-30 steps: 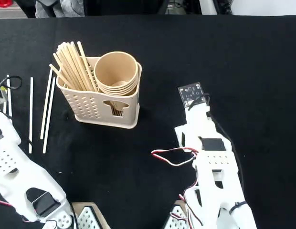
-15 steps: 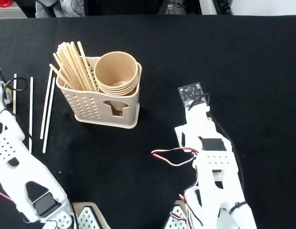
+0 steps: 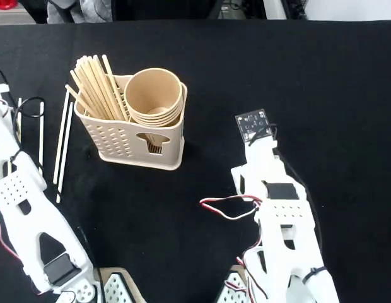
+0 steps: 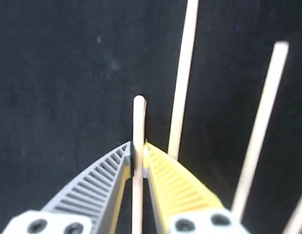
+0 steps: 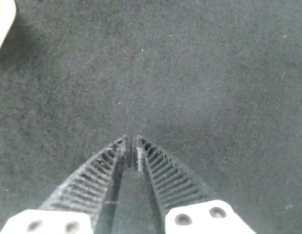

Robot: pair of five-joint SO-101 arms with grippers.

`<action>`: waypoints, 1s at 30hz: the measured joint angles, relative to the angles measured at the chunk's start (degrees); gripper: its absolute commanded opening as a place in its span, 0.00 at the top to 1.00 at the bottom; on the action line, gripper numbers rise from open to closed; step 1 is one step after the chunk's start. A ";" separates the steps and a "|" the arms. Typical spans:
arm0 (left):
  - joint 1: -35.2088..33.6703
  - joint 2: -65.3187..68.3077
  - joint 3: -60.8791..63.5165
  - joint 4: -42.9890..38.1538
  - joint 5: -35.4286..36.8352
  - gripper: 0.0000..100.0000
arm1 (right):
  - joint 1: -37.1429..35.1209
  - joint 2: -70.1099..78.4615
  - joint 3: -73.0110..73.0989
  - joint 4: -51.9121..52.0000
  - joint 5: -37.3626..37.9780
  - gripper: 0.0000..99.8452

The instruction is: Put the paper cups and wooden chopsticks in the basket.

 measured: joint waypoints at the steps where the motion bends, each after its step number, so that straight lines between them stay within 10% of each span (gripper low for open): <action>1: -0.18 0.09 -0.35 0.62 0.00 0.97 | 0.00 0.00 0.00 0.00 0.00 0.97; 15: -0.79 -6.33 9.49 2.46 1.85 0.97 | 0.00 0.00 0.00 0.00 0.00 0.97; 30: -1.49 -53.01 49.41 1.41 4.40 0.97 | 0.00 0.00 0.00 0.00 0.00 0.97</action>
